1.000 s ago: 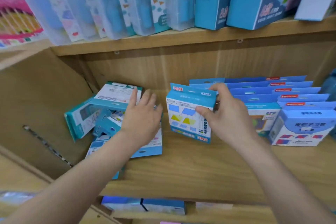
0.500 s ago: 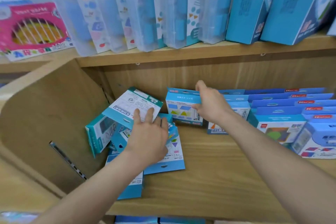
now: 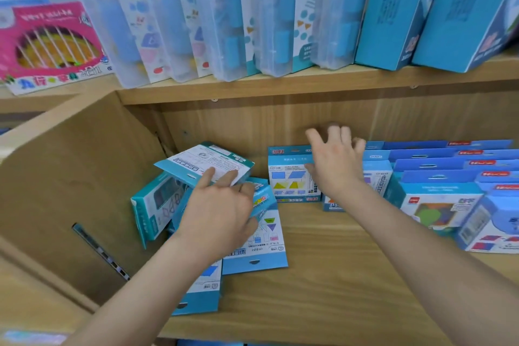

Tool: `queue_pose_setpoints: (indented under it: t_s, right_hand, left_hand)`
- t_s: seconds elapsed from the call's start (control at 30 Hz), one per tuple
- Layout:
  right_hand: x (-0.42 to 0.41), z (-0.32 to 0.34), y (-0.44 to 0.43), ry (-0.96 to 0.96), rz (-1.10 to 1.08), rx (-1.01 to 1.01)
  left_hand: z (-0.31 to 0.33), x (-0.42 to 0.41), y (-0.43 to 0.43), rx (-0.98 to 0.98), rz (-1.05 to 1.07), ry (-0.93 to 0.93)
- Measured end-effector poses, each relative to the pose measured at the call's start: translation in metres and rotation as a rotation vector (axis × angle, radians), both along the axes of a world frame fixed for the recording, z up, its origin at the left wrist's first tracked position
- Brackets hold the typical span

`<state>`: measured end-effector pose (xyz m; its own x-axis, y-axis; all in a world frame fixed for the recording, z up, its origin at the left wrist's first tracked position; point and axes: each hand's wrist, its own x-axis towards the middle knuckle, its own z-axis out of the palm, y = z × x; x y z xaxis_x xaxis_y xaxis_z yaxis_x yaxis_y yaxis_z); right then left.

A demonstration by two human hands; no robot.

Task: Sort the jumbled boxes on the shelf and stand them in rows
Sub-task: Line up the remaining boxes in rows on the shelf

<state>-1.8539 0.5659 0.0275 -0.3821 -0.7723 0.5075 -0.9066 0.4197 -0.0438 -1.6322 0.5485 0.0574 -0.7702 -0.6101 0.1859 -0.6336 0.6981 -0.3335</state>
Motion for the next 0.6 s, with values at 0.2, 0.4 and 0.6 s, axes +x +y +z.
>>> queue_pose_setpoints:
  t_s: [0.2,0.4,0.6]
  right_hand:
    - [0.033,0.009,0.052,-1.4,0.353,-0.29]
    - [0.062,-0.017,0.041,-1.98,0.488,-0.118]
    - [0.067,-0.019,0.038,-1.949,0.562,-0.036]
  left_hand:
    - [0.024,0.016,0.004,0.259,0.008,0.547]
    - [0.039,0.013,0.005,1.158,0.24,1.485]
    - [0.025,0.017,0.003,1.286,0.399,1.663]
